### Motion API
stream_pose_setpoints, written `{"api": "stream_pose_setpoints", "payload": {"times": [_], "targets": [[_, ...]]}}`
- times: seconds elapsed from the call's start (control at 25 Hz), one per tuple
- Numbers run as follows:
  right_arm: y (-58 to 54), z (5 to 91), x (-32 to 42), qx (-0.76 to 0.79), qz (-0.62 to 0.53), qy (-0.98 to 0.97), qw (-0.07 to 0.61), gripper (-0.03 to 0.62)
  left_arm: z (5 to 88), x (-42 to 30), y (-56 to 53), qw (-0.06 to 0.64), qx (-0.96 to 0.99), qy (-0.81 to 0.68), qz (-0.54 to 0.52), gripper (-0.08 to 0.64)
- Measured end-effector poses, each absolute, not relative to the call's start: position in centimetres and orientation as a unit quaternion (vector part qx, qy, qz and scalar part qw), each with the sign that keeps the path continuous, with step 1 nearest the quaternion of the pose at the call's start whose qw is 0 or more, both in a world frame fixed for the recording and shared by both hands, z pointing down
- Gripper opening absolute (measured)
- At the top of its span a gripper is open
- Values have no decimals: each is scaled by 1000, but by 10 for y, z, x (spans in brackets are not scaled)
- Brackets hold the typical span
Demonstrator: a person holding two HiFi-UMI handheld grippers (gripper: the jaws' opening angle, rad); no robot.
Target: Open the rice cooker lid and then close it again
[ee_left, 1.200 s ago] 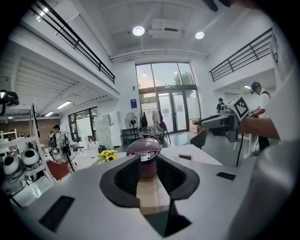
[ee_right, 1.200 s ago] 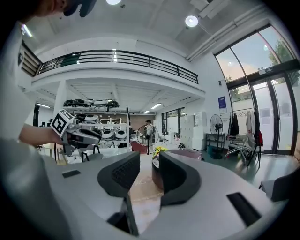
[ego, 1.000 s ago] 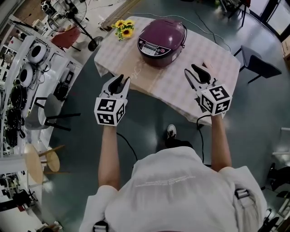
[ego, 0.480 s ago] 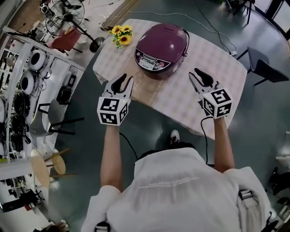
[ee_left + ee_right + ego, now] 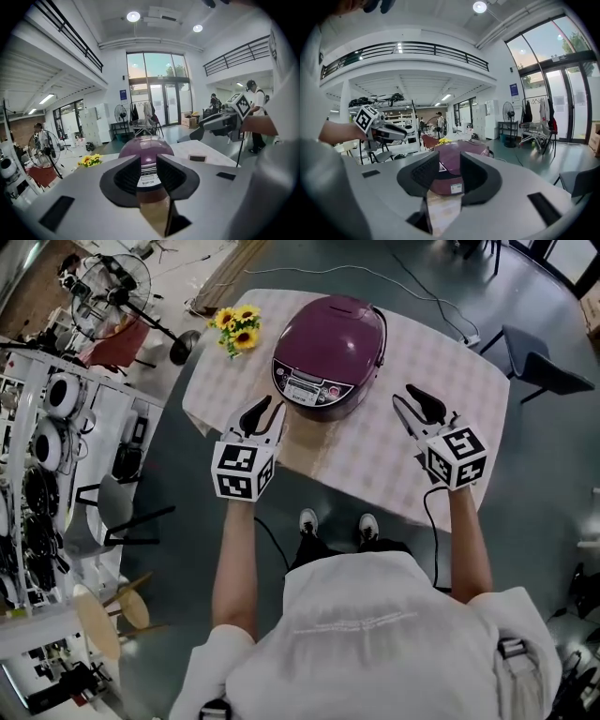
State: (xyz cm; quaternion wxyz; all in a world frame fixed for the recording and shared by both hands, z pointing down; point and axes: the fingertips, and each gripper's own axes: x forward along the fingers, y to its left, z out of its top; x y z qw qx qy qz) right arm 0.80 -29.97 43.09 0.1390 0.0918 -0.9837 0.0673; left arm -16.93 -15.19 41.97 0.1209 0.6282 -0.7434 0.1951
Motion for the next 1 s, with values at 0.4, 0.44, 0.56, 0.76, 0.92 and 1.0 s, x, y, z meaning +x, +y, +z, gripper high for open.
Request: {"api": "stream_pose_setpoints", "payload": {"times": [0.4, 0.44, 0.56, 0.76, 0.92, 1.0], "targets": [[-298, 437, -9, 206, 69, -965, 149, 146, 445, -214, -209, 114, 713, -665, 191, 115], [-295, 434, -8, 215, 71, -962, 149, 146, 445, -216, -212, 115, 717, -661, 189, 114], [-285, 432, -9, 237, 78, -956, 151, 146, 451, -221, -219, 125, 725, -651, 184, 114], [-273, 437, -4, 258, 84, -949, 162, 146, 463, -217, -231, 136, 736, -638, 182, 114], [-268, 442, 4, 265, 85, -945, 169, 146, 473, -212, -243, 140, 738, -633, 186, 114], [-266, 446, 9, 268, 87, -944, 173, 146, 479, -210, -247, 145, 737, -633, 190, 114]]}}
